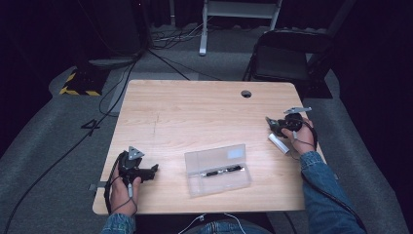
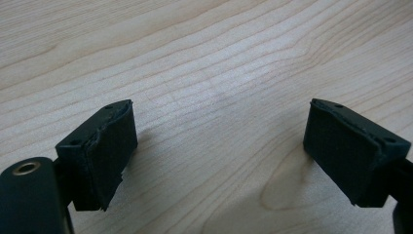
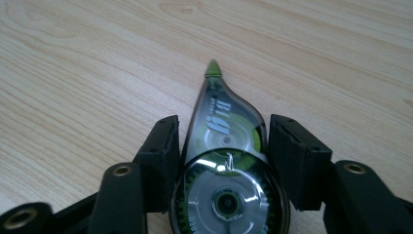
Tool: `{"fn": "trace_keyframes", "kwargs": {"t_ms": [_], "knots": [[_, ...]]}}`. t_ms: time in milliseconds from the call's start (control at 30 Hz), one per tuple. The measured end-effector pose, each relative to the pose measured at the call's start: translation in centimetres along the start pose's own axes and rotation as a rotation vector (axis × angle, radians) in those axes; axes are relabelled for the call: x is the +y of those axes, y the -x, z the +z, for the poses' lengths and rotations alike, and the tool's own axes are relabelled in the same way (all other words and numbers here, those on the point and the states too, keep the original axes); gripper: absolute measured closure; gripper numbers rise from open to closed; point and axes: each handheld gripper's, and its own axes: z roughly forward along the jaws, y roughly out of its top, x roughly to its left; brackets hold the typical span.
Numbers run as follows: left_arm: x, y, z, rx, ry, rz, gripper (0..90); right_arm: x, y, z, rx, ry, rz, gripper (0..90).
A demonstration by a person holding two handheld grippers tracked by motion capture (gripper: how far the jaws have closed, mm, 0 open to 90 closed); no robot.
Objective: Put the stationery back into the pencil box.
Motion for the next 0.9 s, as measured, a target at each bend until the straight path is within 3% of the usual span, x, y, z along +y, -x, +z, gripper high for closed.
{"fn": "trace_keyframes", "kwargs": {"t_ms": [200,900], "knots": [[0.0,0.0,0.0,0.000,0.000,0.000,12.7,0.1,0.0,-0.1,-0.007,-0.009,-0.011,49.0],[0.1,0.0,0.1,0.001,-0.003,0.001,11.9,0.4,-0.2,-2.0,-0.016,-0.003,0.022,51.7]]}}
